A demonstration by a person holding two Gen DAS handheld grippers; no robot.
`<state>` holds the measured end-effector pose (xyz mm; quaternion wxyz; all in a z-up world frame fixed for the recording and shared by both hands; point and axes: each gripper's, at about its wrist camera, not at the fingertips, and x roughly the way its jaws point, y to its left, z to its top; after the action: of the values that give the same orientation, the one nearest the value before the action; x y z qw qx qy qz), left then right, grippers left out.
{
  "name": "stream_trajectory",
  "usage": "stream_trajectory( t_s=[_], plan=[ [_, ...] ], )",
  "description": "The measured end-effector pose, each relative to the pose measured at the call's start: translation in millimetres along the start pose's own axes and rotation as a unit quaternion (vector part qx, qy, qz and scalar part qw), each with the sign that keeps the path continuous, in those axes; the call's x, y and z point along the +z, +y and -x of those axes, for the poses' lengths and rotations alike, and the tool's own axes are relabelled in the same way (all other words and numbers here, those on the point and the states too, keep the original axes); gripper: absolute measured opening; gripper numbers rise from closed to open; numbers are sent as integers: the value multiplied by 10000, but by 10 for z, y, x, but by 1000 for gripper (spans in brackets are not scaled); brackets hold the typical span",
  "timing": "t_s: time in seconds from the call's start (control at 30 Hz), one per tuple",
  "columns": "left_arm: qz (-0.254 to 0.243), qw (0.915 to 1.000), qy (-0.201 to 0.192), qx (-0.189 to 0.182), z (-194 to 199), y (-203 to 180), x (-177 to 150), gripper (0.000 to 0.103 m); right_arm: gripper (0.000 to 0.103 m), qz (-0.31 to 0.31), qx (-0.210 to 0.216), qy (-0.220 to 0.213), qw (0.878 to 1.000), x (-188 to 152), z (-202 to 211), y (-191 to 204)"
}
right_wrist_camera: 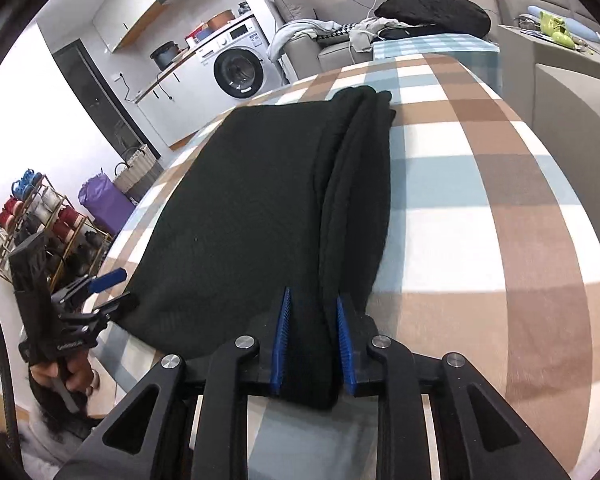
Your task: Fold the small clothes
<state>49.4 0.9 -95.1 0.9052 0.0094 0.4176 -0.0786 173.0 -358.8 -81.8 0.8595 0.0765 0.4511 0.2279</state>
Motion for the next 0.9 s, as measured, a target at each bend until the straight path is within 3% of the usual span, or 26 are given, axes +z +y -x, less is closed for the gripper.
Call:
stream_trajectory(
  t_s=[0.13, 0.2, 0.3, 0.4, 0.47, 0.5, 0.63, 0.73, 0.9],
  plan=[
    [-32, 10000, 6, -58, 66, 42, -28, 76, 44, 4, 109, 4, 9999, -61, 81, 12],
    [46, 9998, 23, -208, 57, 55, -25, 76, 45, -47, 203, -17, 9998, -84, 110, 1],
    [276, 9983, 70, -513, -6, 59, -4, 76, 56, -121, 314, -89, 9994, -77, 101, -27],
    [383, 9971, 74, -658, -76, 7, 35, 72, 56, -254, 228, -127, 9993, -53, 33, -56],
    [398, 9963, 78, -752, -123, -38, 73, 59, 54, -340, 207, -123, 9991, -34, -42, -68],
    [389, 9956, 92, -842, -147, -63, 89, 48, 52, -352, 199, -97, 9991, -29, -70, -69],
    [391, 9967, 5, -711, -163, -84, 116, 26, 33, -305, 201, -99, 9993, -14, -134, -13],
    [435, 9962, 38, -749, -177, -16, 151, 22, 25, -240, 174, -99, 9995, 33, -178, 54],
    [433, 9980, -8, -458, -205, 130, 278, 19, 25, -173, 167, -55, 9997, 165, -347, 166]
  ],
)
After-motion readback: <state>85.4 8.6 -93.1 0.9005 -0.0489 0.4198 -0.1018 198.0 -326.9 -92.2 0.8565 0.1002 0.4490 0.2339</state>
